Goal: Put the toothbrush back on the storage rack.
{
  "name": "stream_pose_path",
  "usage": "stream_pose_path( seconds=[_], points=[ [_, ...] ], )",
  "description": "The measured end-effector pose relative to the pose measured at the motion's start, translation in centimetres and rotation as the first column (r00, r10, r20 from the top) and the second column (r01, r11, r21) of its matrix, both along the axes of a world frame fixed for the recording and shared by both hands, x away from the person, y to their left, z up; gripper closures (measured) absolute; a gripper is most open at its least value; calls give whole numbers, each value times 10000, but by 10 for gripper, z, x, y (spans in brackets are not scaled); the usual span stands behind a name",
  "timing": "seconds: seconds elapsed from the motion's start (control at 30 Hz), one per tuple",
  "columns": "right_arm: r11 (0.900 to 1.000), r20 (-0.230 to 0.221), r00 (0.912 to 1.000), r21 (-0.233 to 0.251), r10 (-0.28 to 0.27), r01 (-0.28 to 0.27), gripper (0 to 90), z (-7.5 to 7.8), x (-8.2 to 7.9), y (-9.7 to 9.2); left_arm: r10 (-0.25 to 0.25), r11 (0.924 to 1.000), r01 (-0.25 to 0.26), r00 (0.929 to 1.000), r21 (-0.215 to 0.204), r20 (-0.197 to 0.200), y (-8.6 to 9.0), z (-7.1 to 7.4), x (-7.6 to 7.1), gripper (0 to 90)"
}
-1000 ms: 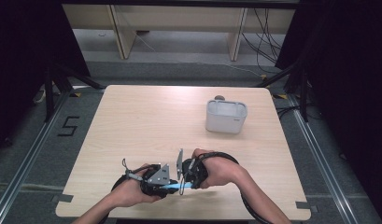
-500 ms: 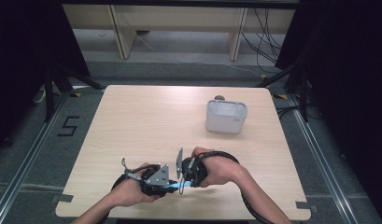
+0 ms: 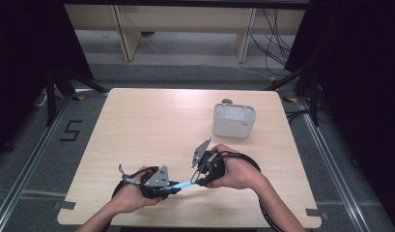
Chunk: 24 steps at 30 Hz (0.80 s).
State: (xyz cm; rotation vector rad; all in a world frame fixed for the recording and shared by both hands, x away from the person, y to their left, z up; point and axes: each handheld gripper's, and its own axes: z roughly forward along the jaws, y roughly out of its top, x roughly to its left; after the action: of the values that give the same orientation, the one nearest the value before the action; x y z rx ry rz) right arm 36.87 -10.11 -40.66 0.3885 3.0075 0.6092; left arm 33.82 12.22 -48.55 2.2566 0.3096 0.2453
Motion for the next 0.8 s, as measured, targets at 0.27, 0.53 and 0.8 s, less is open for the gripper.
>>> stream_pose_path(
  seconds=[0.27, 0.53, 0.8],
  points=[
    [9773, 882, 9920, 1996, -899, 709, 531, 3, 3, -14, 522, 9978, -521, 9986, -420, 14, 5, -1, 3, 780],
    [9058, 972, 9629, 3741, -2517, 1990, 521, 1, -10, -30, 1204, 9893, -1207, 9927, -815, -89, 14, -2, 6, 779],
    [8342, 690, 9311, 4715, -3581, 2859, 510, -10, -21, -39, 1873, 9679, -1835, 9823, -1719, 64, 21, -3, 5, 779]
  ],
)
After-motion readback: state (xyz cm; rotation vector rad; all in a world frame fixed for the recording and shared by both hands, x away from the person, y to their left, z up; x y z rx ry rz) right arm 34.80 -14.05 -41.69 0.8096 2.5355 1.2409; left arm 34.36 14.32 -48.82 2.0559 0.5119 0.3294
